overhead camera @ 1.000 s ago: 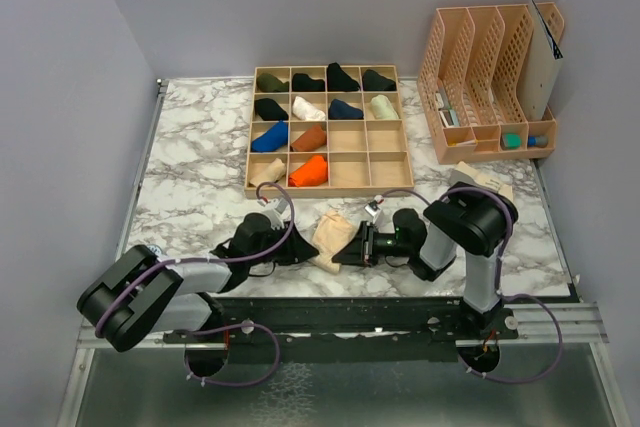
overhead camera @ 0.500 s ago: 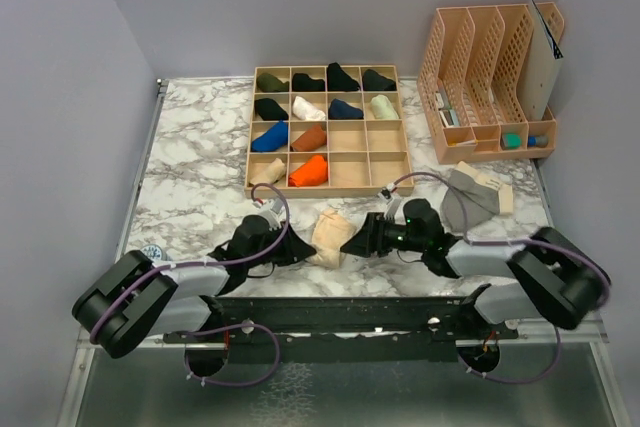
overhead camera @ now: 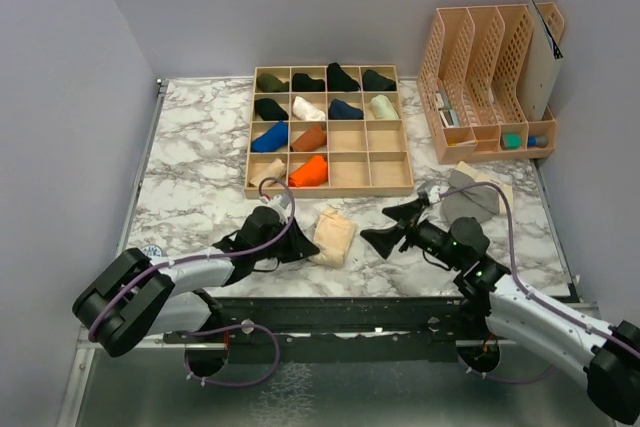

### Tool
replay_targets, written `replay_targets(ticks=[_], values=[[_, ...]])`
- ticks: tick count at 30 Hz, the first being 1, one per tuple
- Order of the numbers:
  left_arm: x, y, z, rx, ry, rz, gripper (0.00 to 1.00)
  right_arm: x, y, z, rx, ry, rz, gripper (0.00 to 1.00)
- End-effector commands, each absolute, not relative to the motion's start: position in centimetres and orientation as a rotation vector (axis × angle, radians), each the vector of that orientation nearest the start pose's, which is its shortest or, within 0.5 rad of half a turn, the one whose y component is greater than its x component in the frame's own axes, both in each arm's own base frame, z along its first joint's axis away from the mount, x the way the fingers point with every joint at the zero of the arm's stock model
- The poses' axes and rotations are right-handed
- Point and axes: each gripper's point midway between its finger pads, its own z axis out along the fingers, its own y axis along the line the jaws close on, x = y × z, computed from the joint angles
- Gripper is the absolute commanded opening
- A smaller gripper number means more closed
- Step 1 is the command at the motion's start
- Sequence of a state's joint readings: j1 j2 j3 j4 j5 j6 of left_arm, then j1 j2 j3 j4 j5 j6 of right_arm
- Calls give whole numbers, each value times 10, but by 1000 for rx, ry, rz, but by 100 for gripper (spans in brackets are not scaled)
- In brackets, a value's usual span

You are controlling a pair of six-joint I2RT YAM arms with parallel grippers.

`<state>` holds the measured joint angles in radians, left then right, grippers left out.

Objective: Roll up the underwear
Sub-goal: Roll the underwear to the center of the board.

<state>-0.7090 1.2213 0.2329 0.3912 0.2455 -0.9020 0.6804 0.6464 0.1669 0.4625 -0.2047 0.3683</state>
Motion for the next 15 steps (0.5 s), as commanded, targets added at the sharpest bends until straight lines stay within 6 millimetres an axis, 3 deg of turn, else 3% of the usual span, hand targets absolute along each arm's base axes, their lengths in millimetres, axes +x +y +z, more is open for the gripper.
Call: replay_targets(ticks=[1, 2, 3, 4, 7, 10, 11, 13, 15], values=[[170, -230, 12, -85, 2540, -926, 20, 184, 249, 163, -775, 1495, 926, 93], [171, -228, 12, -97, 2550, -904, 20, 179, 256, 164, -860, 1443, 904, 73], [172, -227, 12, -119, 2562, -882, 19, 174, 262, 168, -947, 1380, 864, 59], [173, -225, 12, -133, 2575, -859, 19, 168, 269, 173, -1029, 1310, 826, 52], [175, -225, 13, -132, 2602, -826, 18, 147, 284, 165, -1295, 1130, 691, 54], [174, -228, 12, -104, 2633, -818, 19, 138, 295, 134, -1507, 1083, 512, 52], [174, -229, 10, -98, 2643, -813, 19, 136, 298, 121, -1580, 1071, 440, 47], [173, -229, 6, -94, 2676, -795, 19, 135, 303, 105, -1656, 1062, 312, 41], [171, -227, 3, -99, 2701, -778, 19, 134, 309, 96, -1692, 1033, 235, 41]])
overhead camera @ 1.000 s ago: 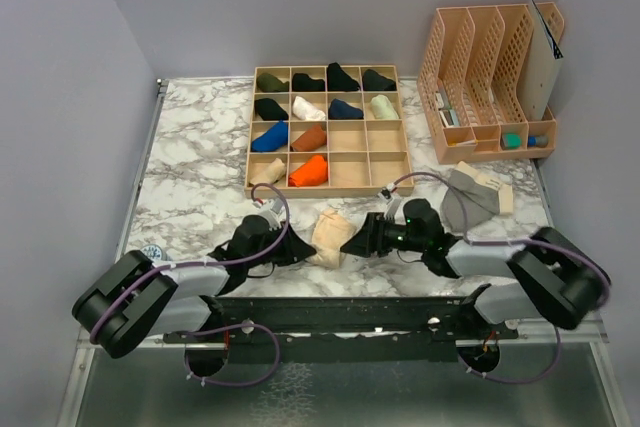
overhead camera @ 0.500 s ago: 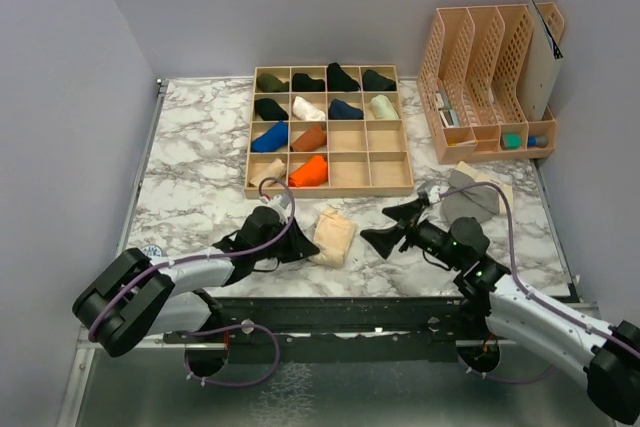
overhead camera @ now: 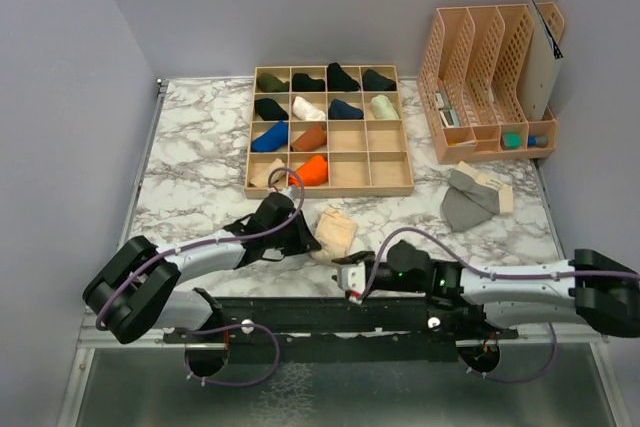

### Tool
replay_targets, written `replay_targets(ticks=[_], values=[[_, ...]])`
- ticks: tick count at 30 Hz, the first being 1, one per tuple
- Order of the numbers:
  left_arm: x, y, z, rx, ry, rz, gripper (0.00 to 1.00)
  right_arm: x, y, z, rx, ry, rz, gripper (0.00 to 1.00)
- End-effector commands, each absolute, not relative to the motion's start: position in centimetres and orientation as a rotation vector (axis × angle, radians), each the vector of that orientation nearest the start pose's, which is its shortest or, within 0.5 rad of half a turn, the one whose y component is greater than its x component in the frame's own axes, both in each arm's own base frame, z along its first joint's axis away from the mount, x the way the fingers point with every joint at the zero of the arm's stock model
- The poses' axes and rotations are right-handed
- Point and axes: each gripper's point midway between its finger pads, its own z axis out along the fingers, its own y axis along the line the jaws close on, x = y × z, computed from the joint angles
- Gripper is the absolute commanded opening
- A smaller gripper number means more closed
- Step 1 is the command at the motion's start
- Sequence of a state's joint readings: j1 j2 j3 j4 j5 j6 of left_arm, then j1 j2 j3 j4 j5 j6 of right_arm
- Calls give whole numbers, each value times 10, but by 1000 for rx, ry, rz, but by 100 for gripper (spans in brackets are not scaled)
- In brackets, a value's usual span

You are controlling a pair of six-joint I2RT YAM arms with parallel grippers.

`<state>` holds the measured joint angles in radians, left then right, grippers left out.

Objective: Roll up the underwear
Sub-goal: Roll the underwear to the center of the board.

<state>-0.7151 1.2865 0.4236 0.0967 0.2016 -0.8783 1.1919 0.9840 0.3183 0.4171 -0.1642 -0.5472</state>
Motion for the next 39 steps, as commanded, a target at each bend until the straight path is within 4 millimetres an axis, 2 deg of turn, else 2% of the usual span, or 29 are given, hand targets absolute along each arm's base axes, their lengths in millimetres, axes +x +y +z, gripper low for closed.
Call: replay_targets(ticks=[1, 7, 12, 15, 21, 27, 30, 39], values=[[171, -227, 2, -101, 2705, -773, 19, 133, 311, 93, -1695, 1012, 213, 43], [170, -227, 2, -95, 2717, -783, 19, 141, 315, 83, -1705, 991, 118, 57], [170, -230, 4, -74, 2723, -795, 19, 149, 312, 65, -1721, 1044, 57, 60], [171, -229, 5, -73, 2724, -795, 19, 148, 312, 57, -1732, 1048, 56, 57], [172, -229, 6, -70, 2727, -809, 19, 148, 310, 42, -1756, 1069, 47, 56], [168, -229, 5, -25, 2726, -835, 19, 172, 283, 26, -1675, 1184, -140, 55], [168, -226, 2, -42, 2728, -852, 19, 167, 284, 18, -1724, 1196, -112, 50], [168, -229, 5, 1, 2743, -878, 19, 170, 293, 7, -1762, 1214, -132, 45]])
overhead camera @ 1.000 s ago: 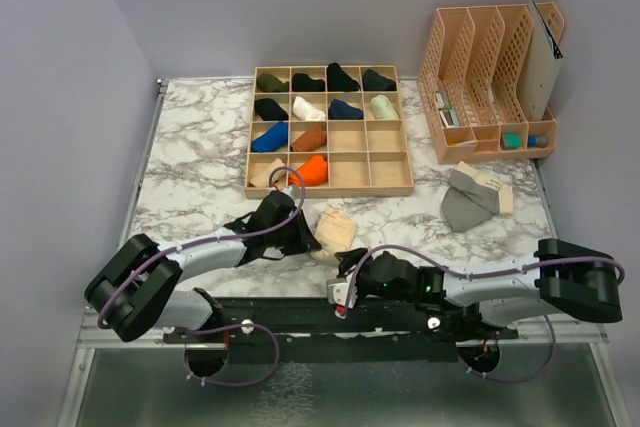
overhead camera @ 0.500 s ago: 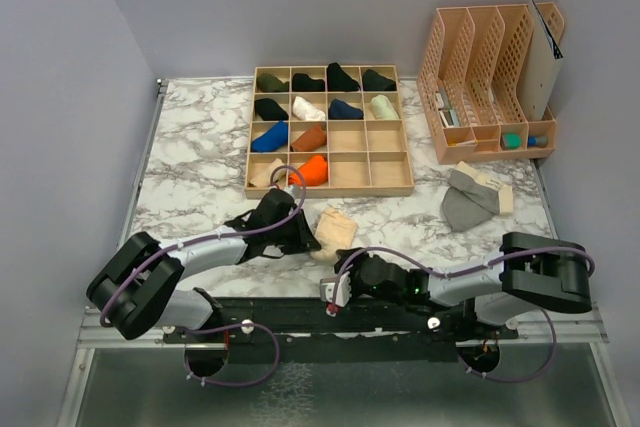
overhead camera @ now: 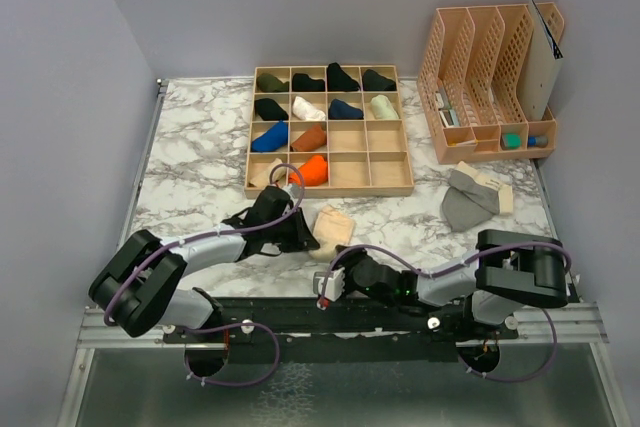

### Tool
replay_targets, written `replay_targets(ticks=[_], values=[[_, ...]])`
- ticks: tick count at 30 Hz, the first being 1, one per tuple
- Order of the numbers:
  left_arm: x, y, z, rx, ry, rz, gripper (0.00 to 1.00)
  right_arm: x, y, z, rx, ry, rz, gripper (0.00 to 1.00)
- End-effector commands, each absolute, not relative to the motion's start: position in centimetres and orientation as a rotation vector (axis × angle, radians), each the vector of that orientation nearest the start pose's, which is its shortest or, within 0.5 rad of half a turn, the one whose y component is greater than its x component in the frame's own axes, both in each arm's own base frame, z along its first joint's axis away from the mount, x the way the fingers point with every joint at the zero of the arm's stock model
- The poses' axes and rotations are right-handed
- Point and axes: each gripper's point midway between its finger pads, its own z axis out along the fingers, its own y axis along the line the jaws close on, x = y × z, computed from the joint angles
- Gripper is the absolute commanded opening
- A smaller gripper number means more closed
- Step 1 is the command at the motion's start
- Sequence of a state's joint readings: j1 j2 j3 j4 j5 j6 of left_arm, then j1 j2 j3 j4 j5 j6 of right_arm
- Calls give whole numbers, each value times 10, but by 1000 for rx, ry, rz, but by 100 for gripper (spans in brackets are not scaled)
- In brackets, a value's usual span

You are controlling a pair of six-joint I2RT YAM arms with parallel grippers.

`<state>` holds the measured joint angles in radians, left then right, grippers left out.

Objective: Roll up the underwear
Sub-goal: Roll the underwear to the center of the board.

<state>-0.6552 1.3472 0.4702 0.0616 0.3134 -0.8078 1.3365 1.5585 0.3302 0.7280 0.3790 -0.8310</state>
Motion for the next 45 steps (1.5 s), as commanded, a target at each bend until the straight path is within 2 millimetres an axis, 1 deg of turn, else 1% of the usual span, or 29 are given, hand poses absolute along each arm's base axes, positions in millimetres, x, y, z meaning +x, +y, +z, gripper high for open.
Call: replay_targets(ticks=[1, 3, 6, 9, 11, 13, 15, 16, 18, 19, 22, 26, 30, 33, 35, 37, 39, 41, 43, 45], values=[[168, -230, 5, 0, 2740, -886, 19, 170, 293, 7, -1766, 1213, -132, 43], [167, -231, 5, 4, 2738, -905, 19, 171, 293, 8, -1762, 1208, -130, 36], [167, -229, 6, -10, 2733, -913, 20, 173, 291, 9, -1760, 1225, -112, 20], [168, -228, 9, -24, 2726, -910, 26, 171, 296, 13, -1760, 1237, -66, 14], [168, -227, 12, -38, 2712, -914, 34, 166, 302, 16, -1771, 1237, -6, 10], [170, -225, 15, -57, 2693, -918, 40, 160, 311, 24, -1763, 1242, 85, 8], [171, -222, 17, -76, 2685, -903, 48, 151, 319, 25, -1777, 1276, 210, 6], [172, -220, 18, -81, 2679, -895, 50, 148, 322, 25, -1773, 1299, 258, 5], [173, -217, 20, -92, 2669, -875, 53, 142, 324, 23, -1773, 1338, 327, 5], [174, -215, 21, -98, 2663, -866, 54, 136, 326, 22, -1769, 1349, 387, 5], [173, -210, 22, -105, 2649, -854, 57, 122, 330, 25, -1698, 1403, 552, 4], [172, -208, 22, -103, 2652, -844, 58, 108, 332, 26, -1628, 1462, 709, 3], [171, -209, 26, -101, 2633, -866, 59, 95, 337, 27, -1582, 1525, 893, 4], [170, -207, 31, -99, 2619, -872, 60, 94, 338, 26, -1510, 1644, 1019, 4], [169, -206, 33, -94, 2607, -870, 61, 91, 340, 27, -1490, 1672, 1086, 4], [168, -204, 33, -96, 2602, -868, 61, 92, 341, 31, -1440, 1701, 1146, 5], [167, -201, 34, -102, 2596, -859, 61, 96, 342, 34, -1367, 1789, 1223, 7], [168, -199, 35, -110, 2585, -847, 61, 95, 342, 30, -1344, 1902, 1312, 8], [172, -197, 39, -119, 2564, -828, 61, 93, 342, 20, -1344, 1989, 1356, 9], [180, -193, 47, -154, 2527, -793, 61, 91, 342, 15, -1342, 2031, 1396, 9]])
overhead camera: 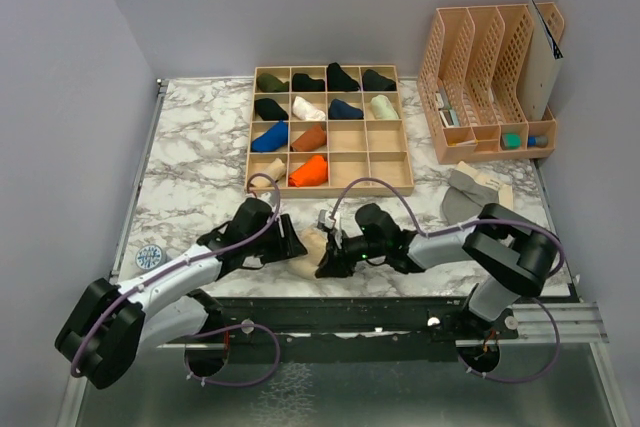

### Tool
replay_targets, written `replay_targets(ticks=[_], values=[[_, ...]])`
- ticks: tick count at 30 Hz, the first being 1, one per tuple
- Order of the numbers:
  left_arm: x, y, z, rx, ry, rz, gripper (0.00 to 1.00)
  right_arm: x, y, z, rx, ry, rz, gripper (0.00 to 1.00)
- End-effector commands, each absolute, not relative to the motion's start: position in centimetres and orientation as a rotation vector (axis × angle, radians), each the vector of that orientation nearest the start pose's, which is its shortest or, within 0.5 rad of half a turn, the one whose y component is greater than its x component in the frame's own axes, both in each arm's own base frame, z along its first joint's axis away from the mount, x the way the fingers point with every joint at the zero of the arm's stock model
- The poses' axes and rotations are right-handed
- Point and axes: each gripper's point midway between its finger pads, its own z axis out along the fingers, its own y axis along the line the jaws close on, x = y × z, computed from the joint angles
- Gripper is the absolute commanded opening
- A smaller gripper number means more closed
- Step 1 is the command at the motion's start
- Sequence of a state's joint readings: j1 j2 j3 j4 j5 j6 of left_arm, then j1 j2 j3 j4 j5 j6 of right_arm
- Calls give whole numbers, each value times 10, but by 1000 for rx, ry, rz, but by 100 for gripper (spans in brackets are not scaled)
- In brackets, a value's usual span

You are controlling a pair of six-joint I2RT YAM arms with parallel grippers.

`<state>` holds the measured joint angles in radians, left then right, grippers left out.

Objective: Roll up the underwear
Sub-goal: Roll the underwear to the center of the board.

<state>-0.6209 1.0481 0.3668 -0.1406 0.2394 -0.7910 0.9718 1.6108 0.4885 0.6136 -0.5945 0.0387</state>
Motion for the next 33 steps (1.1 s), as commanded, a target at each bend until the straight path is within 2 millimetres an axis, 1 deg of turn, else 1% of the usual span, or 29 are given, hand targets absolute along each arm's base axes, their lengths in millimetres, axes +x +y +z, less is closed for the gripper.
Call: replay_targets(ticks=[1, 3, 5, 6, 8, 10, 14, 17, 18, 20, 26, 29, 33], values=[[185, -193, 55, -158, 2493, -796, 61, 91, 342, 14, -1323, 2059, 1409, 9], [192, -192, 70, -162, 2429, -804, 62, 94, 342, 13, -1272, 2102, 1422, 9], [195, -189, 82, -177, 2375, -804, 67, 97, 341, 14, -1219, 2120, 1450, 9], [196, -186, 85, -189, 2355, -802, 70, 97, 340, 14, -1191, 2134, 1466, 9], [194, -184, 89, -195, 2324, -817, 71, 99, 337, 11, -1126, 2180, 1484, 9], [189, -184, 88, -192, 2311, -851, 72, 101, 334, 7, -1059, 2230, 1513, 9], [173, -184, 76, -205, 2321, -917, 72, 108, 328, 6, -907, 2291, 1598, 10], [162, -192, 73, -165, 2311, -1018, 72, 117, 324, 8, -795, 2311, 1631, 10], [158, -195, 73, -134, 2303, -1056, 72, 121, 323, 6, -762, 2334, 1614, 10], [153, -201, 73, -93, 2286, -1110, 72, 125, 321, 0, -733, 2393, 1580, 10], [147, -212, 71, 10, 2279, -1189, 72, 130, 320, -7, -709, 2463, 1531, 10], [146, -212, 64, -1, 2291, -1196, 72, 132, 316, -12, -673, 2491, 1513, 11], [145, -209, 52, -37, 2321, -1174, 70, 133, 314, -11, -642, 2496, 1537, 11]])
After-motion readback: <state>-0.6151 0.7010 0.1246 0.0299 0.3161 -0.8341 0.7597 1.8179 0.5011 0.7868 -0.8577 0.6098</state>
